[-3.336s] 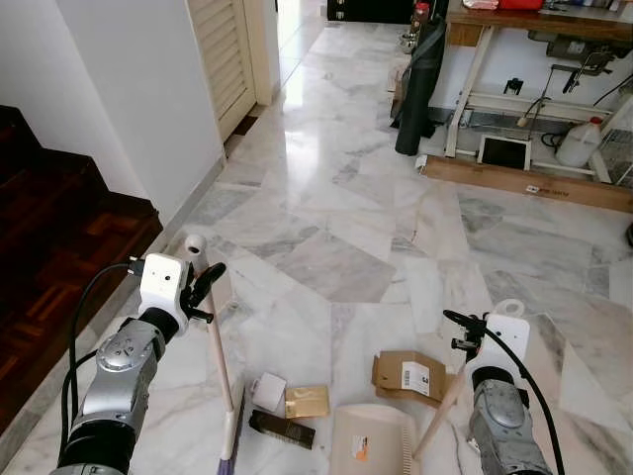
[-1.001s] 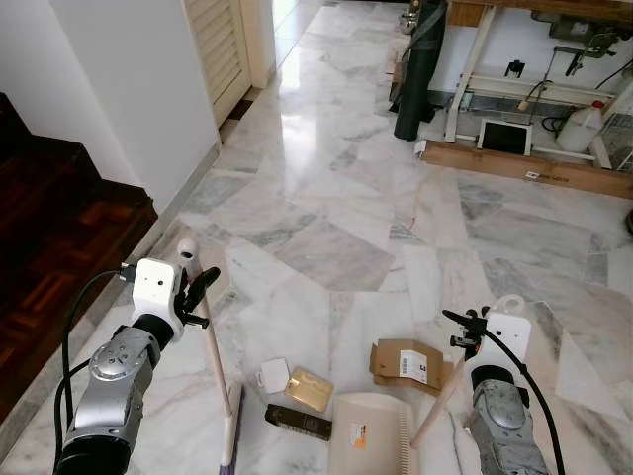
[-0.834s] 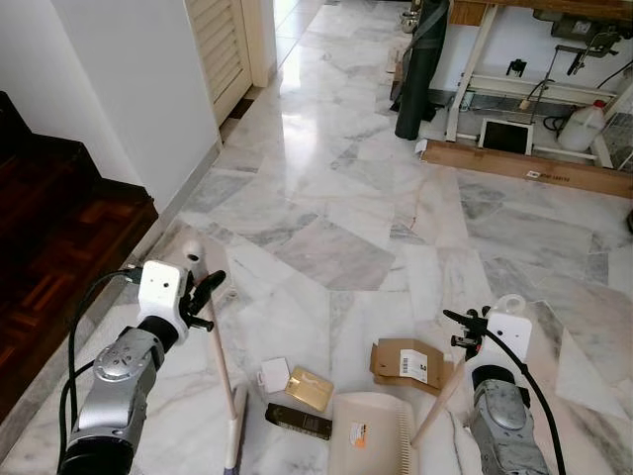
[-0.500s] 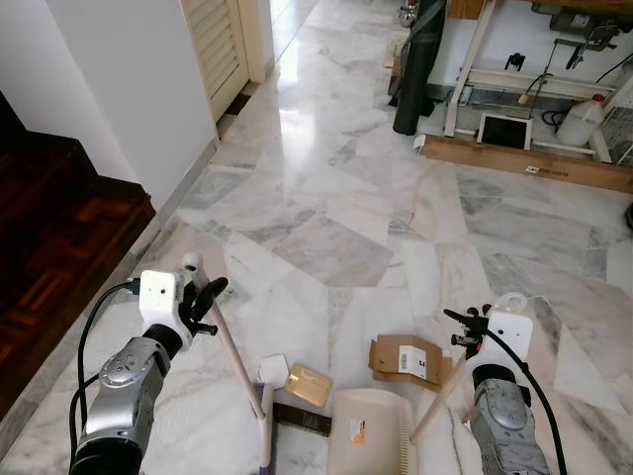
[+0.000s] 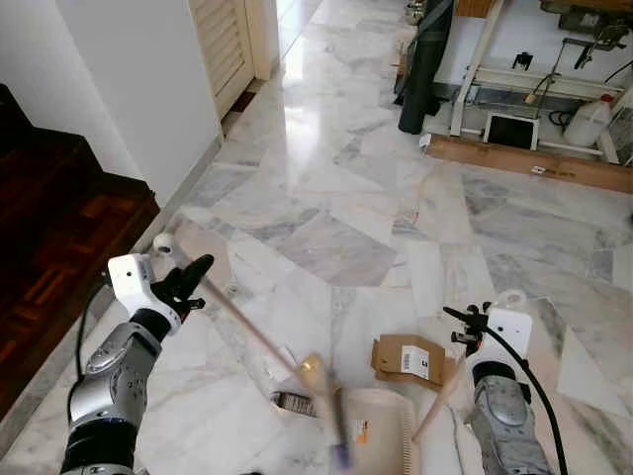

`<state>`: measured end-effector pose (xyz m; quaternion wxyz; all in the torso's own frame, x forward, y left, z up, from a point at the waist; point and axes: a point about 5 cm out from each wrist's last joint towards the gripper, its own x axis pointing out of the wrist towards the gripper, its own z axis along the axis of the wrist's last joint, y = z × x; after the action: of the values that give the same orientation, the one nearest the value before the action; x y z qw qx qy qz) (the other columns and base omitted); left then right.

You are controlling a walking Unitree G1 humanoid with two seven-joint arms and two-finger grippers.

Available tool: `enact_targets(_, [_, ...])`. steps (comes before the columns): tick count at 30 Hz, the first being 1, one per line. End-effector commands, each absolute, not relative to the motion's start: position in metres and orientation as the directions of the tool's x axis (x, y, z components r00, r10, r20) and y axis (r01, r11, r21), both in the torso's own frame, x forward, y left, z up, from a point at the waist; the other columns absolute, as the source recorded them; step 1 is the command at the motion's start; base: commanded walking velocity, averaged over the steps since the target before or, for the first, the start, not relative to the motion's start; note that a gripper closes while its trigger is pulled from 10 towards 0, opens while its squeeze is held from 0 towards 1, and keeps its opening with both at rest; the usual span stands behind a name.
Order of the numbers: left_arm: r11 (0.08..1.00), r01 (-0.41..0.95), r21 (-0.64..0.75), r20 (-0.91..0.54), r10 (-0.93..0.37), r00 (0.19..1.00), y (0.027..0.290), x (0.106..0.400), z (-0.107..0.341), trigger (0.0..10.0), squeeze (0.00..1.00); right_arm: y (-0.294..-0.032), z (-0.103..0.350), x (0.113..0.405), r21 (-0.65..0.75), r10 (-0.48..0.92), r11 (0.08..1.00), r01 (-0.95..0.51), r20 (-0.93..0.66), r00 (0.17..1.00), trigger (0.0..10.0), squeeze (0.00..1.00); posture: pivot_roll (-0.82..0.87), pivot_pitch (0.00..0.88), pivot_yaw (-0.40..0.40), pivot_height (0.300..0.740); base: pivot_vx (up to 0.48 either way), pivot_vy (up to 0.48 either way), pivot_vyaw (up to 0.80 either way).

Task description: Sweep floor

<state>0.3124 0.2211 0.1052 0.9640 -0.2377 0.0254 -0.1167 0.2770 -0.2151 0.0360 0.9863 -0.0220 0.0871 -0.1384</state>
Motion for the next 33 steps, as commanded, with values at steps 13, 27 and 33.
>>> enact_targets(13, [0.971, 0.183, -0.154, 0.184, -0.154, 0.971, 0.229, 0.313, 0.159, 10.0, 0.00, -0.213, 0.023, 0.272, -0.077, -0.271, 0.963, 0.260, -0.236, 0.933, 10.0, 0.00, 0.12, 0.125, 0.014, 0.740, 0.000, 0.000, 0.00])
enact_targets(27, [0.975, 0.207, 0.084, 0.094, -0.215, 0.972, 0.220, 0.308, 0.136, 10.0, 0.00, -0.217, 0.022, 0.266, -0.088, -0.272, 0.962, 0.258, -0.233, 0.934, 10.0, 0.00, 0.10, 0.151, 0.005, 0.740, 0.000, 0.000, 0.00])
enact_targets(33, [0.969, 0.220, 0.116, 0.046, -0.226, 0.973, 0.217, 0.309, 0.120, 10.0, 0.00, -0.222, 0.024, 0.261, -0.098, -0.278, 0.960, 0.262, -0.226, 0.934, 10.0, 0.00, 0.08, 0.166, -0.004, 0.740, 0.000, 0.000, 0.00])
